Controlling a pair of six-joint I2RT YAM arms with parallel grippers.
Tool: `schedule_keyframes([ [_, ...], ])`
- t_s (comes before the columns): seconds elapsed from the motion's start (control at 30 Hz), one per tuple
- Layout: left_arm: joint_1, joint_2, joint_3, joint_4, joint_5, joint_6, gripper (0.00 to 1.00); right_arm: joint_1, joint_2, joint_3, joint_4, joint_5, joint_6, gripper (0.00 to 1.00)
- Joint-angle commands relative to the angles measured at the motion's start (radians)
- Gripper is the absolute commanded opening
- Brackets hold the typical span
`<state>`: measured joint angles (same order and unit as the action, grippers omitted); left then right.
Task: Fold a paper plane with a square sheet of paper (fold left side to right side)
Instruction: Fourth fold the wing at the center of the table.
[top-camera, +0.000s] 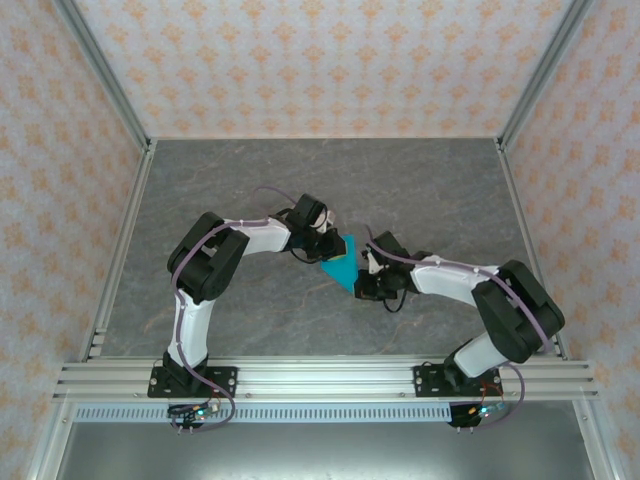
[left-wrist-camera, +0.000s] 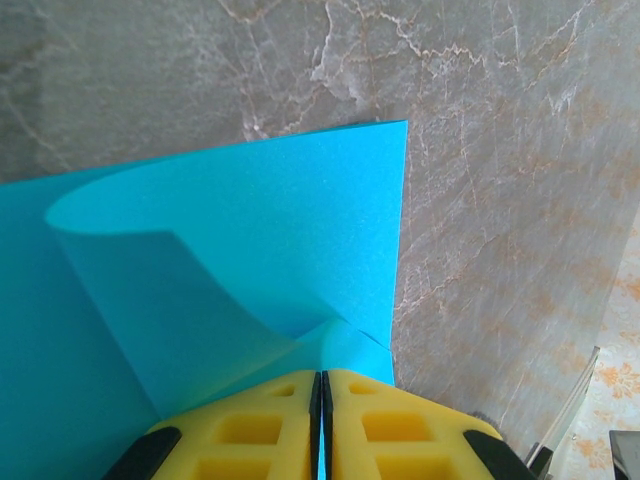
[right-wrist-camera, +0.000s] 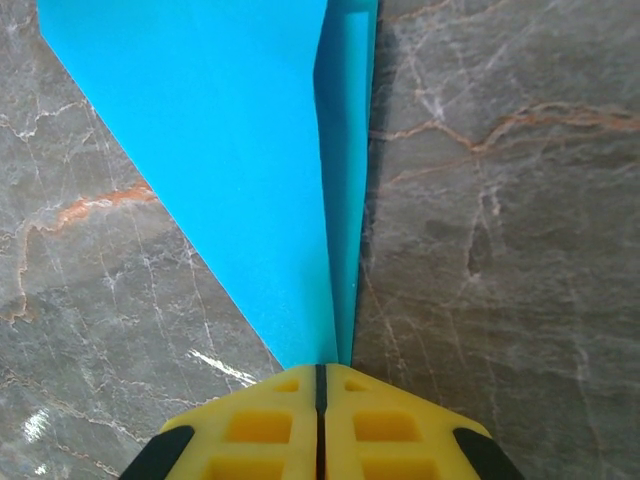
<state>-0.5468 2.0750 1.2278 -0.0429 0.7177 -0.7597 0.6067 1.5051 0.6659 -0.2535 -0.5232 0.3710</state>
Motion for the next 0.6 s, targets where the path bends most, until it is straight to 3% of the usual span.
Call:
schedule_keyframes([
  [0.0, -0.004, 0.036, -0.015, -0.117, -0.083, 0.03, 0.12, 0.01, -0.007, -0.058, -0.173, 0.022, 0.012, 0.1],
  [0.57, -0.005, 0.034, -0.007, -0.121, -0.078, 0.026, 0.12, -0.006, -0.156, 0.013, -0.225, -0.007, 0.017, 0.09],
])
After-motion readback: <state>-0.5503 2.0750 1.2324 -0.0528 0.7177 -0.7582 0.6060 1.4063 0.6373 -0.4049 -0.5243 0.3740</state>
